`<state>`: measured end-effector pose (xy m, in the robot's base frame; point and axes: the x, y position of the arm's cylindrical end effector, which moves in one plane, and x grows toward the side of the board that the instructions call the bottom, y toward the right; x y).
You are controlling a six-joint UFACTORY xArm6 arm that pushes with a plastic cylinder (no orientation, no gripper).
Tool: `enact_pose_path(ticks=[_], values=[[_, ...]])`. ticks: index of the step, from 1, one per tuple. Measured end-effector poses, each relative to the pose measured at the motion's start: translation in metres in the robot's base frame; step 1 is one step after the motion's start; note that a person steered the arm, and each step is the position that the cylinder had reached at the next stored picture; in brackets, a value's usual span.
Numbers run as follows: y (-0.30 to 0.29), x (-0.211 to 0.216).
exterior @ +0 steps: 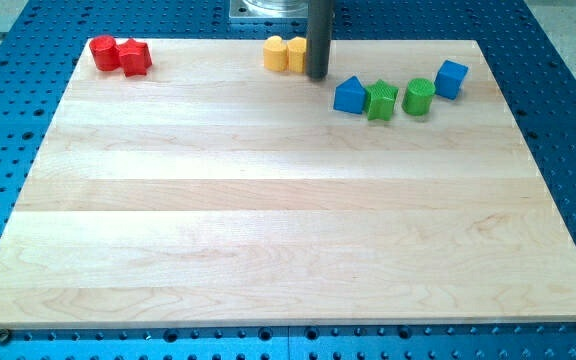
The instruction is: Push the green blocks to the bottom right of the board
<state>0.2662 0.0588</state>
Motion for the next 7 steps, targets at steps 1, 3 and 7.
enact_pose_path(ticks=[1, 3, 7], values=[[0.039, -0.003], [0.039, -0.004], [0.040, 0.010]])
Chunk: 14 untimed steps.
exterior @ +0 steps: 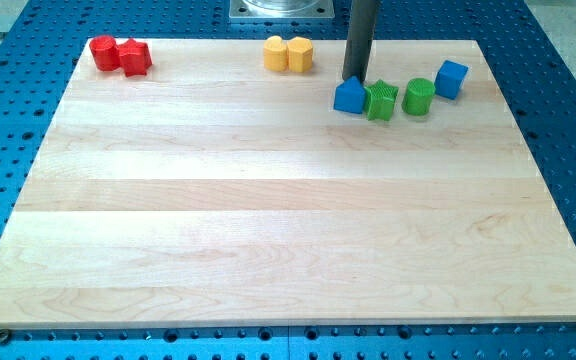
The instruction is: Push the green blocks to the bottom right of the board
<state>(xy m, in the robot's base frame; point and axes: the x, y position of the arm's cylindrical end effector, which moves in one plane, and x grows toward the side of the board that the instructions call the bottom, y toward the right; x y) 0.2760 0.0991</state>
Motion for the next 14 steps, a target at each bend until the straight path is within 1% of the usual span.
enact_pose_path(ticks=[2, 3, 4, 5, 6, 7, 8, 9, 10, 11, 12, 13, 14], values=[[0.046, -0.006], [0.074, 0.026], [0.104, 0.048], [0.103, 0.141], [0.100, 0.144], [0.061, 0.150], [0.085, 0.230], [0.109, 0.255], [0.087, 0.222], [0.042, 0.237], [0.027, 0.240], [-0.014, 0.237], [0.007, 0.266]])
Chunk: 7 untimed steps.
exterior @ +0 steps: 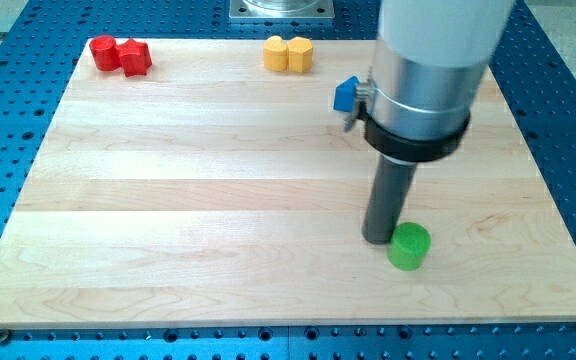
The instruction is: Push the green blocks to the bottom right of the board
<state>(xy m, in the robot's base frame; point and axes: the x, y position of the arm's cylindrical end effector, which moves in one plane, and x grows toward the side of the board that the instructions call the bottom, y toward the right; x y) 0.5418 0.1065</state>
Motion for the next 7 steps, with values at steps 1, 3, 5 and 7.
enact_pose_path(ticks=[1, 3, 5, 7], values=[[0.023, 0.002], [0.041, 0.032], [-0.009, -0.027], [-0.047, -0.179]])
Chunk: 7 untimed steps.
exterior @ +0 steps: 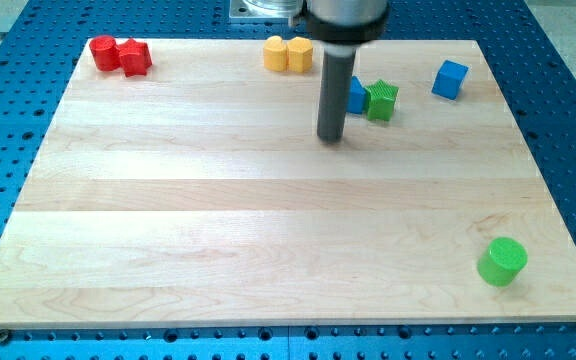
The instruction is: Push the green blocks to the bottom right of the board
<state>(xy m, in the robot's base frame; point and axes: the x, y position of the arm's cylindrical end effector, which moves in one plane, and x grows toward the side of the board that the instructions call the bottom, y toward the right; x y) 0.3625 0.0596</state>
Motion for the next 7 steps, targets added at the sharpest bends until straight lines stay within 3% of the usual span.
enact_pose_path(ticks=[3, 4, 5, 7], values=[[0.095, -0.059], [0.131, -0.039], [0.144, 0.046], [0.106, 0.120]])
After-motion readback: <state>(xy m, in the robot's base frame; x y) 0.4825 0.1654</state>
